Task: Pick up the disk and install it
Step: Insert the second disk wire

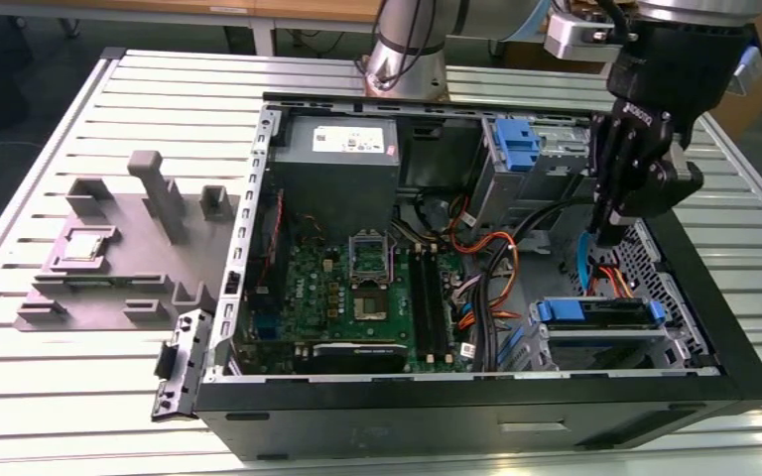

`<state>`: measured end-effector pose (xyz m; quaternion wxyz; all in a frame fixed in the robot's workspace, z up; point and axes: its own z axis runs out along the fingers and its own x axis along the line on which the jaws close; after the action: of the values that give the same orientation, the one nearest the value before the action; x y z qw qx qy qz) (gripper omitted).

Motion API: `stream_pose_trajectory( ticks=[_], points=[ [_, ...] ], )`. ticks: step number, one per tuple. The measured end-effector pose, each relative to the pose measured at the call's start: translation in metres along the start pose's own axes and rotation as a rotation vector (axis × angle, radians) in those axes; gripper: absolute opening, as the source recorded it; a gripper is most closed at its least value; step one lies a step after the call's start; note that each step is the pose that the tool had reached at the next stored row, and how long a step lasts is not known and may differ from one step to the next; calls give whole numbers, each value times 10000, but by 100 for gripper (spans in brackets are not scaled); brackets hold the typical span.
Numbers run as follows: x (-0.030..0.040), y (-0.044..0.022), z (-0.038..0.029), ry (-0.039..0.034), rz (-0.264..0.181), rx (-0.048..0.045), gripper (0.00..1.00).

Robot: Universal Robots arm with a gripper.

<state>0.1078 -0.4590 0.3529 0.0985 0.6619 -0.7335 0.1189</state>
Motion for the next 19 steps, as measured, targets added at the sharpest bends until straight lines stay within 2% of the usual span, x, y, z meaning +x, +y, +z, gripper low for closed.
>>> stream_pose_trajectory(
  ticks=[1, 2, 3, 9, 11, 15, 19],
  points=[
    [-4, 0, 12, 32, -1, 3, 22],
    [-8, 0, 24, 65, -1, 7, 22],
    [-12, 0, 36, 97, -1, 10, 29],
    [-34, 0, 104, 285, -3, 32, 27],
    [-35, 0, 109, 293, -4, 32, 16],
    [-27, -1, 115, 288, -5, 33, 16],
    [25, -2, 133, 273, -31, 55, 16]
  ],
)
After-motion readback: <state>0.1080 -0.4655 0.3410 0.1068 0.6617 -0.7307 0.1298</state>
